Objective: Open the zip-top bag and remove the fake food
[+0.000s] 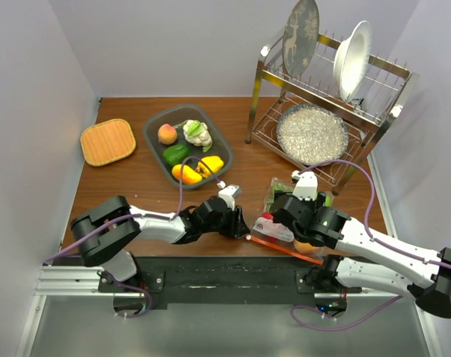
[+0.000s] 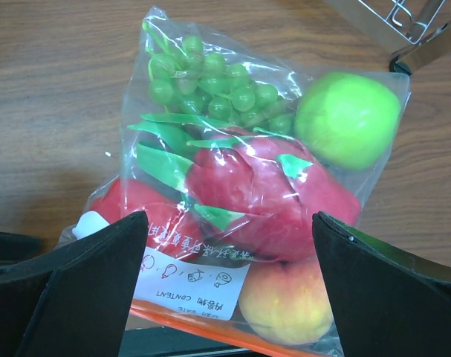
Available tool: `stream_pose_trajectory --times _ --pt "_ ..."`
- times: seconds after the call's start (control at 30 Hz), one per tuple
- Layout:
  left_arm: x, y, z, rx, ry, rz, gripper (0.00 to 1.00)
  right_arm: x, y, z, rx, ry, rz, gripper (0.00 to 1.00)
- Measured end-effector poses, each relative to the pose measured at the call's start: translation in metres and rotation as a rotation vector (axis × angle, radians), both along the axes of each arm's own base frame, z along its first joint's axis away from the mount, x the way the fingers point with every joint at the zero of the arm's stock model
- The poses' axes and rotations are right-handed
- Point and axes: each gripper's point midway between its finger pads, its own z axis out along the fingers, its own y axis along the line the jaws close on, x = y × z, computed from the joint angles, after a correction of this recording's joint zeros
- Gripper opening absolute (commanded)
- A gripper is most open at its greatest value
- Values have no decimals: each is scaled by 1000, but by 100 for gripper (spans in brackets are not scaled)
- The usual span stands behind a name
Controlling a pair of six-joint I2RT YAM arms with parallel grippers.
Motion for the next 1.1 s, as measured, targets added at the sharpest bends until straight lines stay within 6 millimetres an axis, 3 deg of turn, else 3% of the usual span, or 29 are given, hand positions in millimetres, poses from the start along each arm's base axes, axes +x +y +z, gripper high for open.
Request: stream_pose_trajectory --times 0.23,0.33,0.37,0.4,0.63,0.73,0.93,1.1 --pt "-7 -18 -1 -62 19 -78 42 -1 0 -2 10 6 -5 95" --pt "-9 -24 -1 -89 27 -93 25 -1 0 -3 10 8 -4 95" --pt "-9 -25 -2 -94 32 -93 8 -2 0 -3 11 11 -2 95" --pt "-9 -26 -2 -100 39 -90 2 -2 1 -4 13 14 1 95" --pt "-5 -24 11 -133 45 -31 0 -2 6 -4 9 26 41 91" --pt "2 -12 37 -140 11 33 0 -1 10 -3 -4 26 77 91" --pt "13 34 128 -220 -90 232 0 10 29 5 -39 27 143 91" --pt "12 78 163 -213 -120 366 0 27 66 16 -31 32 209 88"
